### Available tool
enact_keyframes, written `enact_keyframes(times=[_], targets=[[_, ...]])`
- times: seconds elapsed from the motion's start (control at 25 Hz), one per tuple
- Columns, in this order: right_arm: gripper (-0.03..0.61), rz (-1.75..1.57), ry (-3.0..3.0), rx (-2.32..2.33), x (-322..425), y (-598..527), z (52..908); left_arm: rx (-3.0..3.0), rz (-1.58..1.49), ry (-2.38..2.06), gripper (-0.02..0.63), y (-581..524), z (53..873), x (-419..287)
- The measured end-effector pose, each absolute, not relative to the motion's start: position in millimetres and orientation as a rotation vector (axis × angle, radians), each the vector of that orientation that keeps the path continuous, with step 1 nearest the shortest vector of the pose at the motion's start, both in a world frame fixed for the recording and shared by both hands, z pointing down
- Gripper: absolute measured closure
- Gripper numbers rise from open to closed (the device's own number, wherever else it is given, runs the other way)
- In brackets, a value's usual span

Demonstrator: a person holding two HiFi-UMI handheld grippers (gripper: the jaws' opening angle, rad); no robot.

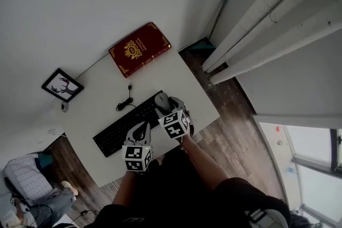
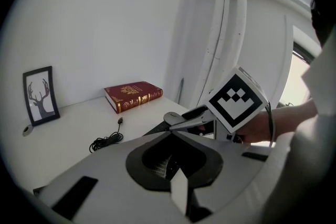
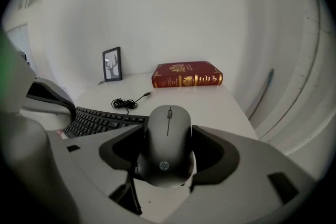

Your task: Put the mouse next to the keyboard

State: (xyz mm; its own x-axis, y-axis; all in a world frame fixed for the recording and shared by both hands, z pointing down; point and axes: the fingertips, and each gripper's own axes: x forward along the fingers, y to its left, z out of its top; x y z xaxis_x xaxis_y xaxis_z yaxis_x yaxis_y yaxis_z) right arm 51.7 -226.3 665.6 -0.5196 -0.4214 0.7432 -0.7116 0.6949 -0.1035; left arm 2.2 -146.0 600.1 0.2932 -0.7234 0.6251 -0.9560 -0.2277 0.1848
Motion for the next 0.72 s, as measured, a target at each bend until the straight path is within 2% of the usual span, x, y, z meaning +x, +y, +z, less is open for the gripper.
enact_keyframes(times=[0.4,0.72], targets=[[0.276,0.581,-2.132,0.946,96,-241,676,2.099,0.607,-1.381,0.612,-170,608,40],[0.276,0.597,-2.121,0.935,105,-266,684,2.081,0.684,-1.395,0.612,-180,610,25]])
